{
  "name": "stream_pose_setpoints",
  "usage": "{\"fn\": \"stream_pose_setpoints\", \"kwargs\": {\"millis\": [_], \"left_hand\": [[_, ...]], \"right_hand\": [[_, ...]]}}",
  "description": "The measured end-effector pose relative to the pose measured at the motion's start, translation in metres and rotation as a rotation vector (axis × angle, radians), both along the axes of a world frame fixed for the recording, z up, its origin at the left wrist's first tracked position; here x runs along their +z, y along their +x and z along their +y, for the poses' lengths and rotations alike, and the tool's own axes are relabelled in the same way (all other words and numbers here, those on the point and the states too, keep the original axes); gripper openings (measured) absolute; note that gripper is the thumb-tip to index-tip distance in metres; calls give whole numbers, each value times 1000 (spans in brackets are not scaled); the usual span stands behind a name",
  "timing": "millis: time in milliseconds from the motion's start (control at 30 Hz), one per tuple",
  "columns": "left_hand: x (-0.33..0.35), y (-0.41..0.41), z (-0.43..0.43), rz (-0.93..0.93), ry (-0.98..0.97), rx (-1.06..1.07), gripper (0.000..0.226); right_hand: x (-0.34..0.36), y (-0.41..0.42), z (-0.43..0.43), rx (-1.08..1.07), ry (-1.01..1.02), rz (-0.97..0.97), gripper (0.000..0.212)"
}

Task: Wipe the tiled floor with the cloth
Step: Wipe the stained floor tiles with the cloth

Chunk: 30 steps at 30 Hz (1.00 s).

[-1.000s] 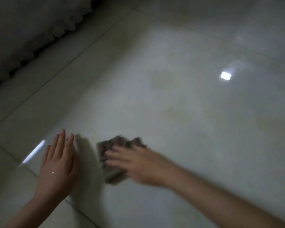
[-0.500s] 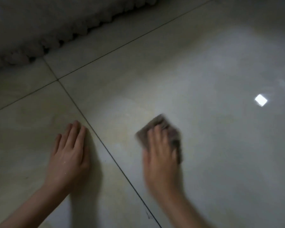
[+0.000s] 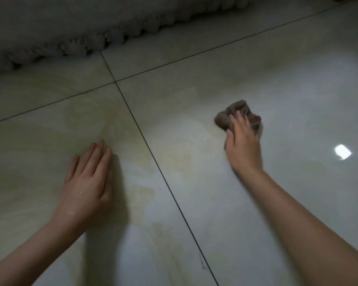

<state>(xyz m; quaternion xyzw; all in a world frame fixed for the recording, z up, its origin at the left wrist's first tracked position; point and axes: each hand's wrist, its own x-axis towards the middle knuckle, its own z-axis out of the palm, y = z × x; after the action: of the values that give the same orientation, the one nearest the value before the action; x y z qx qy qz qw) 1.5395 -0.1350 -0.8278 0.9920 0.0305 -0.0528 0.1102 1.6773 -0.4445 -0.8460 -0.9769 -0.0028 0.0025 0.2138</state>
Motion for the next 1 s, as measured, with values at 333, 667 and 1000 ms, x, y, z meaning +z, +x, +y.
{"fn": "stream_pose_setpoints", "kwargs": {"millis": [333,667,1000], "left_hand": [[20,-4,-12,-2,-48,-1,73],[126,20,-118,148,-12,-235,53],[256,13,-326,132,140,-744,48]], "right_hand": [[9,-176,110,753,263,134,50],[168,-168,-64,306,420,250,44],[309,-266,-273,-229,370,137,40]]}}
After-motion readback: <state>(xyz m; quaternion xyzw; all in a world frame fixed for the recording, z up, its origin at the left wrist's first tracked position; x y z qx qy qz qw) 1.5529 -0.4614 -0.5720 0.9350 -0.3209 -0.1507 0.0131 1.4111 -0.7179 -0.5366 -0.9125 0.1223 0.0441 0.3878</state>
